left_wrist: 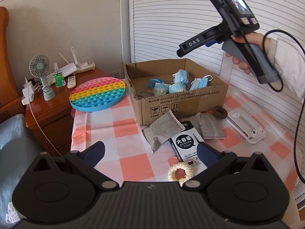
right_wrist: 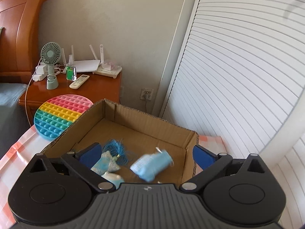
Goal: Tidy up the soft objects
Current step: 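Withdraw the right gripper from the box toward the grey lace sachet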
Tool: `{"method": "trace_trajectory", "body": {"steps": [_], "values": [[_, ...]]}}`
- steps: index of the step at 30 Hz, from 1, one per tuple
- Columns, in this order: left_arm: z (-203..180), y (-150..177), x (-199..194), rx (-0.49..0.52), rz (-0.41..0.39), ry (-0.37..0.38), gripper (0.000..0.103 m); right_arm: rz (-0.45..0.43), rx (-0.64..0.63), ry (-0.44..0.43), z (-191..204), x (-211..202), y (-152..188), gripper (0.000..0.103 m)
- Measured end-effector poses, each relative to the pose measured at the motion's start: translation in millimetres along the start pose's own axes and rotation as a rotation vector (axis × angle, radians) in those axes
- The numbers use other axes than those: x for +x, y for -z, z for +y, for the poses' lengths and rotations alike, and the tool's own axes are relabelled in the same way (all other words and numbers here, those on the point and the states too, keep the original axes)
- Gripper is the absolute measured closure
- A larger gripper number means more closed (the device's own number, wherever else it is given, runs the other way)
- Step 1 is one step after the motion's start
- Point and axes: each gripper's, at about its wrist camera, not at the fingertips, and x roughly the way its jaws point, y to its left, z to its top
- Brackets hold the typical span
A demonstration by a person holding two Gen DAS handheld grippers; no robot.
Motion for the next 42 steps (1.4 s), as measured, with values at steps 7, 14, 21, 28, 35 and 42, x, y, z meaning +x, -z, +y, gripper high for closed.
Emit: {"method": "trace_trajectory", "body": {"steps": [7,14,21,28,35,42], "values": [[-4,3,-8,-0.002,-0.004,-0.006,0.001,-0.002,0.03,-0.017,5,-39,20,0.0],[-10,8,-20,-0.002,-0.012,-0.006,0.001,0.038,0.075,-0.033,12,-67,55,0.0],[-11,15,-26,0.006,-0.002,-0.014,0.001,0.077,0.174,-0.039,20,-80,99,0.0],[-11,21,-25,0.011,0.022,-0.016,0.001,0.138,0.262,-0.027,32,-78,141,0.0],[-11,24,-19,0.008,0.048,-0.014,0.001,0.185,0.276,-0.003,41,-64,161,0.0],[-4,23,-7,-0.012,0.07,-0.019,0.001,0.192,0.295,0.021,41,-39,159,0.0]]}}
